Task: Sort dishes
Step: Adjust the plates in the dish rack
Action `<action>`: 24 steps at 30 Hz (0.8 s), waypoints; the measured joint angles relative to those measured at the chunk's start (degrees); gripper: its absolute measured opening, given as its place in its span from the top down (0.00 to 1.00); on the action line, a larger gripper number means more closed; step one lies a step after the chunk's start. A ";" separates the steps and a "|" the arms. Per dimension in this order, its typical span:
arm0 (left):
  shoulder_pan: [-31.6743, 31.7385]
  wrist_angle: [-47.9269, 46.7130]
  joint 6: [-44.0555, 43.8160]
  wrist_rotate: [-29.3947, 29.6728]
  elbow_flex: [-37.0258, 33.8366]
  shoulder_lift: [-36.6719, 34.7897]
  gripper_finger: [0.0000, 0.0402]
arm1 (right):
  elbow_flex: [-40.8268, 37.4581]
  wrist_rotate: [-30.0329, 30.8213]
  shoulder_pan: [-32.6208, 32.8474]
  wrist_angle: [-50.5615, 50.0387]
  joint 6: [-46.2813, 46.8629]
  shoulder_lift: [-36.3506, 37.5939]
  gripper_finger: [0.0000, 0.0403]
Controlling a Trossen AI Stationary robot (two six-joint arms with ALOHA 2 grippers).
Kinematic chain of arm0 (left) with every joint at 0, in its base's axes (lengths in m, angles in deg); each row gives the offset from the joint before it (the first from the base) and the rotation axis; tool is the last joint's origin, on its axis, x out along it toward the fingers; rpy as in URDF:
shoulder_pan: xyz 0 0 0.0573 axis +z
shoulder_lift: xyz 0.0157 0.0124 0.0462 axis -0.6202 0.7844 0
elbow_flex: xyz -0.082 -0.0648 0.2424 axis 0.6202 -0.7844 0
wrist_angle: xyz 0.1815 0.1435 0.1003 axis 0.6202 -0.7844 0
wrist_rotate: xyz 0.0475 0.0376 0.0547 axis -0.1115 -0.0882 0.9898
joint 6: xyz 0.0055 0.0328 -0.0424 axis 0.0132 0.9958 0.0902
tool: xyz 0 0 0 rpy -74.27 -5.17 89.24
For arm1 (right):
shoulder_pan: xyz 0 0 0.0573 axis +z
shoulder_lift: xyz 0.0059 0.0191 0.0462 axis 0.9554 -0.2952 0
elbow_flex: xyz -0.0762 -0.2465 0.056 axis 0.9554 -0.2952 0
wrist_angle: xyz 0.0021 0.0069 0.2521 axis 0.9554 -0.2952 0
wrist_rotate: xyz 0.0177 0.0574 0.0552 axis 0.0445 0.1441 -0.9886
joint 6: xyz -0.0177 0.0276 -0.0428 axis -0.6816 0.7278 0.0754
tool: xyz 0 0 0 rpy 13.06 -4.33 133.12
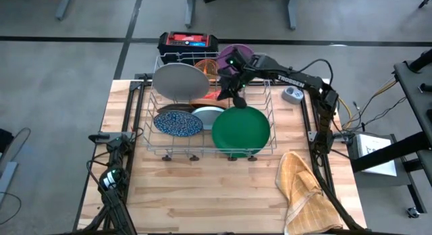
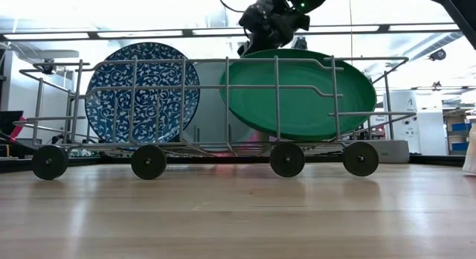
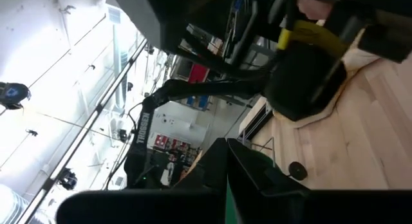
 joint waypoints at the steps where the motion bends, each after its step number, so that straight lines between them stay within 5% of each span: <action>1: 0.02 -0.02 0.30 -0.02 0.00 -0.14 1.00 | -0.13 0.39 0.22 0.10 0.00 0.00 1.00; 17: 0.17 -0.45 4.90 -0.19 0.00 -3.48 1.00 | -0.62 4.68 0.55 2.84 -0.33 0.20 1.00; 24: 2.18 -16.27 -16.26 0.14 0.11 -12.09 1.00 | -0.58 3.57 -2.00 2.84 0.52 4.57 1.00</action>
